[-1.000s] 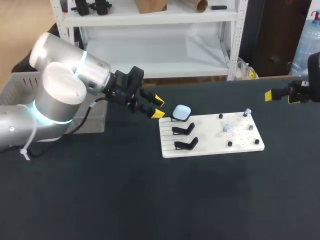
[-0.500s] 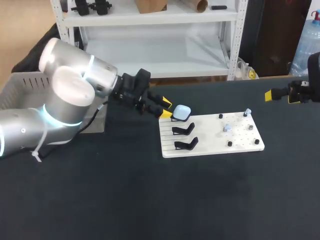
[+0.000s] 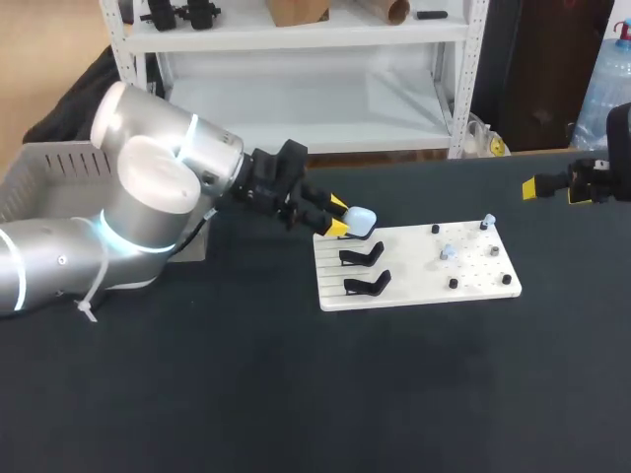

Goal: Pick up each earbud case from the left stands, insert the matching earbuds, close the lid, and place the case in the box.

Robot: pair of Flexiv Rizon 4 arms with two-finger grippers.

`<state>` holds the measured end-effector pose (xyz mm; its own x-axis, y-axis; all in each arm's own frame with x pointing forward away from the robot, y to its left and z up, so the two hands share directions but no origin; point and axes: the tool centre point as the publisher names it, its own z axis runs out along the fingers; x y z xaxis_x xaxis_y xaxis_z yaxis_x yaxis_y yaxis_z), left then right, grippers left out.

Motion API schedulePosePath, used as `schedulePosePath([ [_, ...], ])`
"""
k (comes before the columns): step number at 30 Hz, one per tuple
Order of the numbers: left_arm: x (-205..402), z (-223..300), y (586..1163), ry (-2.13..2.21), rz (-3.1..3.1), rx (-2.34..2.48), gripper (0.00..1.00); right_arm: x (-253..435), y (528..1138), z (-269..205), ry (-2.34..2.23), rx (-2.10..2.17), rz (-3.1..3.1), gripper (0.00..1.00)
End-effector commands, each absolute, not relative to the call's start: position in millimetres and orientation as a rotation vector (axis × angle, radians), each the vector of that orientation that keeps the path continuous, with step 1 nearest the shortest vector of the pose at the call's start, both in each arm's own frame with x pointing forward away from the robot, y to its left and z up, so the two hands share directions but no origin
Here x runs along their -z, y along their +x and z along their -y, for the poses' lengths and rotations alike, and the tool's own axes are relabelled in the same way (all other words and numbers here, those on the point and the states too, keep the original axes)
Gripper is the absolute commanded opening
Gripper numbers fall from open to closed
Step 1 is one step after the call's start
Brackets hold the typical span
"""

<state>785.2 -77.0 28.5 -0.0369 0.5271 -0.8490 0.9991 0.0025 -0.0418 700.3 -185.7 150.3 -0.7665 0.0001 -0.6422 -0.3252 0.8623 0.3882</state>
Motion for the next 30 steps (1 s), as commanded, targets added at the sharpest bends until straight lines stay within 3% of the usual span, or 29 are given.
schedulePosePath([
  [1,-24.6,81.6,788.4,1.591,-1.639,0.936,0.47,-150.0,700.6,186.1,-0.236,-0.646,-2.372,1.00],
  [30,-19.6,88.6,786.2,1.508,-1.655,0.960,0.46,-150.0,700.6,186.1,-0.236,-0.646,-2.372,1.00],
])
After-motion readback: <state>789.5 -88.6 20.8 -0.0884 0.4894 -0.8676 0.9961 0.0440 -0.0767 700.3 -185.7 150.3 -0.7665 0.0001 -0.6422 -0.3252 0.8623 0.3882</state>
